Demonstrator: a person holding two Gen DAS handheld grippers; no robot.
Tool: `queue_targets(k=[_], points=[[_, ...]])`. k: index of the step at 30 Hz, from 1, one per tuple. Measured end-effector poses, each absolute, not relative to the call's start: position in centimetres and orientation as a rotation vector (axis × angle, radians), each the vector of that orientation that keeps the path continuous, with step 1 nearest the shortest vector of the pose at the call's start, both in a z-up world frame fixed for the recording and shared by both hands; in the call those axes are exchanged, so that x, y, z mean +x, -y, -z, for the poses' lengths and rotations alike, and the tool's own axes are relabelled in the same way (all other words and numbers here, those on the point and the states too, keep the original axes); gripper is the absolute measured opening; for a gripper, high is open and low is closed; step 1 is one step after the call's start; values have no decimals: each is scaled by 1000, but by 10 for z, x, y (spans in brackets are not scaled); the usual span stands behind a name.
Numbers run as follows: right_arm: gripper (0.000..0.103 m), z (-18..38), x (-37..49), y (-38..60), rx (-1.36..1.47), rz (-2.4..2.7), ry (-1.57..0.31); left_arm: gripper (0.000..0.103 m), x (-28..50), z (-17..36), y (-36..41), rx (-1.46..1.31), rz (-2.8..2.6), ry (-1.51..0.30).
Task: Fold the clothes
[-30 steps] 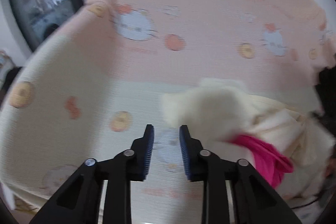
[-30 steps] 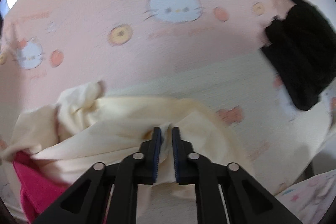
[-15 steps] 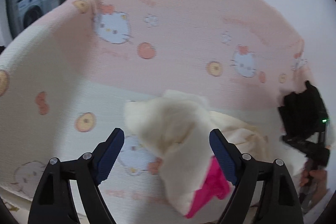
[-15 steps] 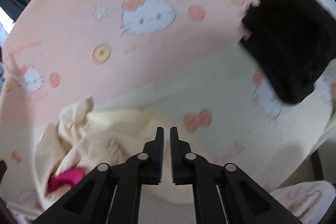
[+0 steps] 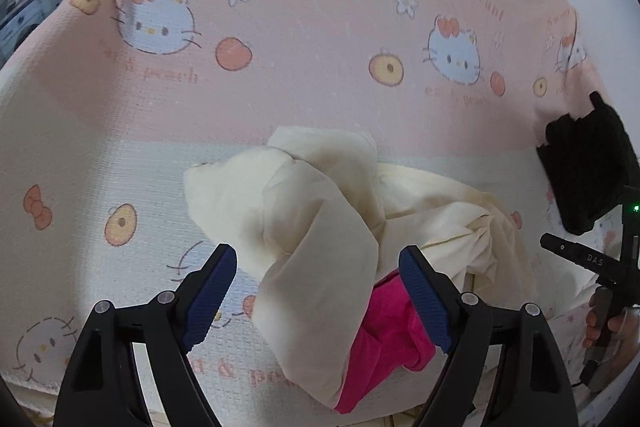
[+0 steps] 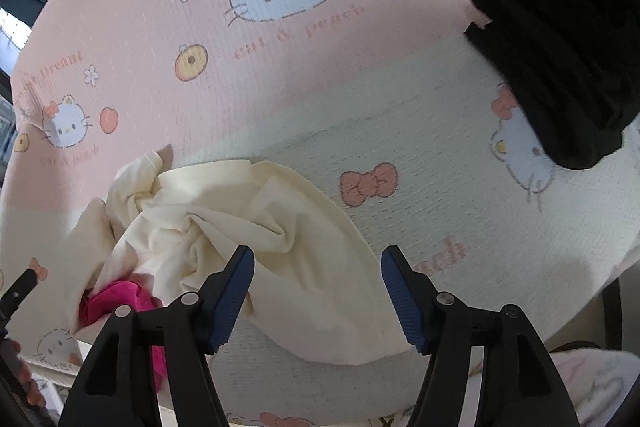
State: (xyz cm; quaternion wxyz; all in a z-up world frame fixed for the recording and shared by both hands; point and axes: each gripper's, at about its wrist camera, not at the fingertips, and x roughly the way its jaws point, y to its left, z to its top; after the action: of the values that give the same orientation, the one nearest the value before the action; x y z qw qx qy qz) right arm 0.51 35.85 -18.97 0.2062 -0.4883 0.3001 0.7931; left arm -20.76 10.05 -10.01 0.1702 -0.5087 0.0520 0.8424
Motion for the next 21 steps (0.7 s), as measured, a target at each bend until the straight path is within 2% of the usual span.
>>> queue_targets(k=[12, 21], points=[[66, 240, -37, -368, -1593, -2180, -761, 83, -241, 143, -111, -1652, -2319, -32], [66, 255, -77, -367, -1688, -2232, -673, 83, -255, 166, -128, -1714, -2316, -195]])
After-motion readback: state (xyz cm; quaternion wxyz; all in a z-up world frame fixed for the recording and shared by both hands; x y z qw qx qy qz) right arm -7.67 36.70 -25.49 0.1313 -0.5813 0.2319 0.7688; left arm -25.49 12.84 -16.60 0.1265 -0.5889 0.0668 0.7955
